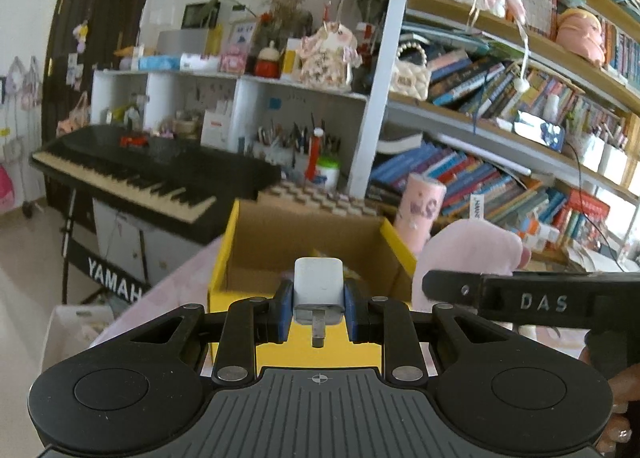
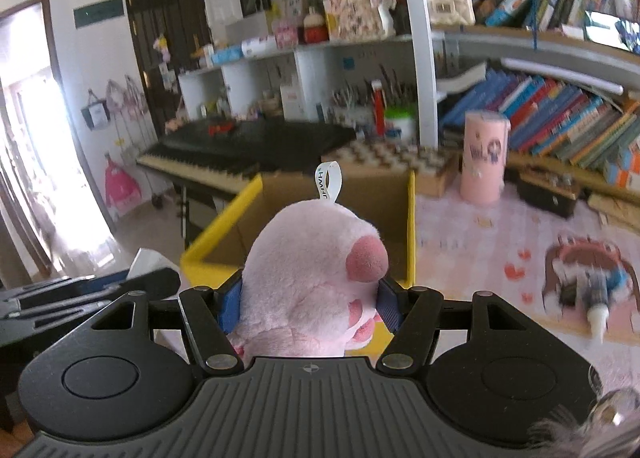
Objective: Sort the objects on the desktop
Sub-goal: 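Carry the pig and white plug with both tools over the yellow box, then lower both tools into the box and open them, releasing pig and plug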
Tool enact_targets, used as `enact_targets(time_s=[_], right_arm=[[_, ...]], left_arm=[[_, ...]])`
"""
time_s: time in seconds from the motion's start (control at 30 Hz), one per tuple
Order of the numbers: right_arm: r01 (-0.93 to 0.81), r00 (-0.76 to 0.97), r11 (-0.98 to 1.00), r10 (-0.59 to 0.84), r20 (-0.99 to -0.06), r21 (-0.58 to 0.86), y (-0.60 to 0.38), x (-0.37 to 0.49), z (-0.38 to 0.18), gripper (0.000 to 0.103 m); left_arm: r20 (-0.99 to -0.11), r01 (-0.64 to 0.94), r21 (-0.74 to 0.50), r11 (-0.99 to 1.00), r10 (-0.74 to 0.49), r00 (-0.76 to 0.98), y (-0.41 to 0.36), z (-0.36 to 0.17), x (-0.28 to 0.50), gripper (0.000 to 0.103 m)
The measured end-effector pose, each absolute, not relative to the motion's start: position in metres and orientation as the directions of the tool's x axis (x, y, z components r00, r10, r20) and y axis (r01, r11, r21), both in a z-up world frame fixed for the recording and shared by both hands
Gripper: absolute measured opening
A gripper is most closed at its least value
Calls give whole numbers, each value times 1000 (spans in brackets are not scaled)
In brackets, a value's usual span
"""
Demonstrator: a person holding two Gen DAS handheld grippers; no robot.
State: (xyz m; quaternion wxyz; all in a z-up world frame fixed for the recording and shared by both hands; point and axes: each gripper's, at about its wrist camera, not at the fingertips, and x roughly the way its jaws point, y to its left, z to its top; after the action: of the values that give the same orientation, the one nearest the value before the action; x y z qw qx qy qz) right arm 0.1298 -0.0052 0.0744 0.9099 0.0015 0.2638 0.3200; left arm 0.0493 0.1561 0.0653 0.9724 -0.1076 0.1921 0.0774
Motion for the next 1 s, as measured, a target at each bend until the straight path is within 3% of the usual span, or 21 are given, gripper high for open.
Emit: enact_targets(time_s=[0.5,0.77,1.0], right_arm=[[-630,640,760,626,-446,162,10,224,81,62],[-689,573,716,635,-519,114,30,254,56,62],[-768,470,639,605,-642,41,54,274,25,62]], left_arm=[[-395,-253,-134,958,182,900,160,66,123,24],[-472,-285,-97,954,208,857,162,45,154,24],[-572,-309,-63,949,219,790,168,17,173,24]])
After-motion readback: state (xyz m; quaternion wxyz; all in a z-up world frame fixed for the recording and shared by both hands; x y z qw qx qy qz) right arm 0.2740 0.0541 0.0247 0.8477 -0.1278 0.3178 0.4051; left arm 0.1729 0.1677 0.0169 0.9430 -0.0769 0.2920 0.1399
